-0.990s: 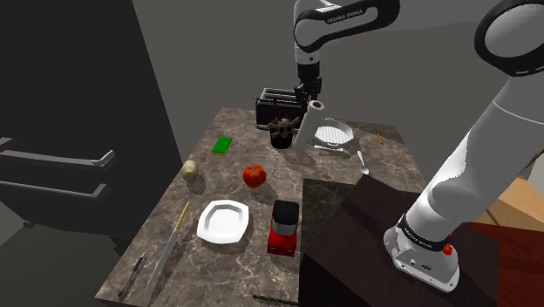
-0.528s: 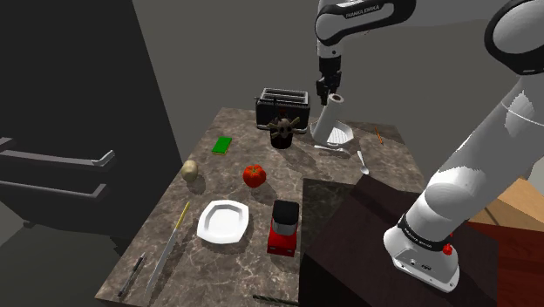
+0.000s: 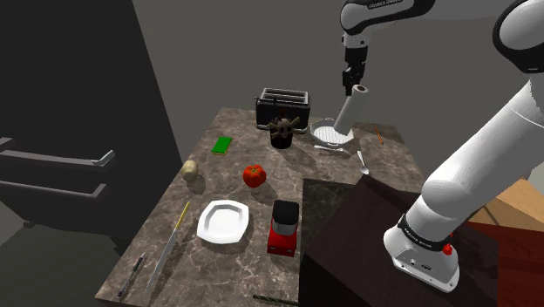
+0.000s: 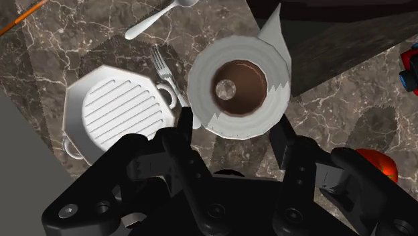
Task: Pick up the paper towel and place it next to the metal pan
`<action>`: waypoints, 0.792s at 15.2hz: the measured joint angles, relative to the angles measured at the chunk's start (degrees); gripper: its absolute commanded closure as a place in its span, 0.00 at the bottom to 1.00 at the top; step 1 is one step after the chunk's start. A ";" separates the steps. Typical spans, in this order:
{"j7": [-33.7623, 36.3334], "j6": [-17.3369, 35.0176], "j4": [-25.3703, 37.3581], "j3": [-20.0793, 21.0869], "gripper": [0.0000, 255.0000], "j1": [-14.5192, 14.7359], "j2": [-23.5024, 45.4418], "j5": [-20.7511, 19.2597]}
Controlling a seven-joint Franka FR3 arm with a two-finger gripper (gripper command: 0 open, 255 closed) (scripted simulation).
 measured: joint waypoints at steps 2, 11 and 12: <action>-2.97 -0.22 0.87 -1.68 1.00 -1.39 0.30 -0.56; -15.48 -2.35 7.65 -8.36 1.00 -6.92 3.36 -1.77; -17.04 -2.71 8.82 -9.15 1.00 -7.60 3.99 -1.74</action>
